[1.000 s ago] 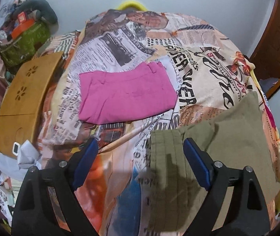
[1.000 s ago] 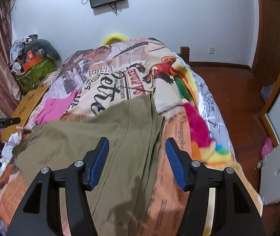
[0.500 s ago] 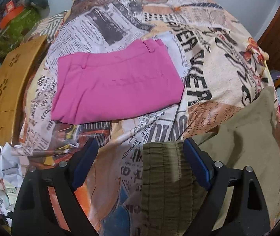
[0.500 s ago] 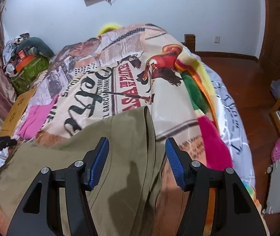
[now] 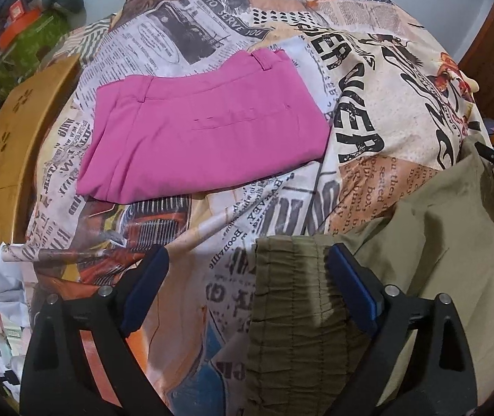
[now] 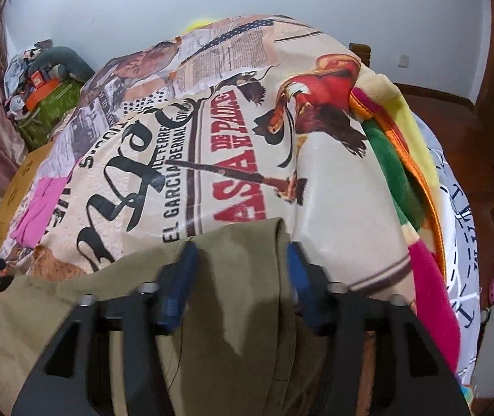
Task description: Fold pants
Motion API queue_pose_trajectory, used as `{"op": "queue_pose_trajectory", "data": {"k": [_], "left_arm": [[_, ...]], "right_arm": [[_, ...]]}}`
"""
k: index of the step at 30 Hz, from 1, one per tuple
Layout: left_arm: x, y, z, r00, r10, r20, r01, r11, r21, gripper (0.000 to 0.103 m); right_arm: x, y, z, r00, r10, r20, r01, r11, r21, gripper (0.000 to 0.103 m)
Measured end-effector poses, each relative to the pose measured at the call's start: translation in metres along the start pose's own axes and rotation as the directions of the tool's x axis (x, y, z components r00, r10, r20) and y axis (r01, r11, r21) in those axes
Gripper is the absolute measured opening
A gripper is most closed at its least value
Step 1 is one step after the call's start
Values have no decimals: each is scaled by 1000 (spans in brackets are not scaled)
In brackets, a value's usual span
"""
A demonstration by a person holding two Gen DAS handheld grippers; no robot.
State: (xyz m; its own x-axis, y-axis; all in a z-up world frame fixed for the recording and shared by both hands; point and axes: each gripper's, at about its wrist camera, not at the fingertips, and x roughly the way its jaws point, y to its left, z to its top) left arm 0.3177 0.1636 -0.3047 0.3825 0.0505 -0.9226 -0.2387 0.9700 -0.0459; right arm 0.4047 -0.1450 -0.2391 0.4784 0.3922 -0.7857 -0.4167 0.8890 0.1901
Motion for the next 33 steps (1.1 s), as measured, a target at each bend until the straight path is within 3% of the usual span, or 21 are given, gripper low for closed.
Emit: {"op": "queue_pose_trajectory", "data": {"k": [1,2,5,9,14,17,21,23,25,31,33], "left_arm": [[0,0,-1,1000,2,3,-2,1000,2,94],[0,0,-1,1000,4,6,-4,1000,3,94],[-1,1,-4,1000,4,17,-4,1000,1,94],[0,1,-9,999,17,35,-17,1000,5,94],[-3,-3,-12,996,58,62,-60,998,27,94],[-7,-3,-12,993,95,71,-98,994,45,94],[-15,5,-13,988,137,75,-141,989,46,94],[-21,10,-13,986,150,77,-153,988,36,94],[-29,12,-12,984,154,85,-156,987,29,94],[-68,3,1,984,96,147,-103,994,35,94],[-82,-8,6,983,65,174,-77,995,62,94]], "right_arm": [[3,1,-1,1000,-11,-10,11,1000,0,11],[4,2,0,1000,-16,1,16,1000,-2,8],[-8,6,1,994,-58,91,61,998,-30,6],[-27,-3,13,981,-108,164,107,994,15,5],[-10,-1,18,983,-157,92,158,987,-7,5],[-11,-4,22,982,-174,75,172,984,39,6],[-27,-6,29,981,-187,59,184,981,55,20],[-38,0,30,980,-189,58,188,982,18,33],[-52,10,29,983,-169,66,171,985,-27,58],[-84,56,17,996,-60,67,70,985,-160,81],[-87,72,11,998,-16,53,25,983,-184,83]]}}
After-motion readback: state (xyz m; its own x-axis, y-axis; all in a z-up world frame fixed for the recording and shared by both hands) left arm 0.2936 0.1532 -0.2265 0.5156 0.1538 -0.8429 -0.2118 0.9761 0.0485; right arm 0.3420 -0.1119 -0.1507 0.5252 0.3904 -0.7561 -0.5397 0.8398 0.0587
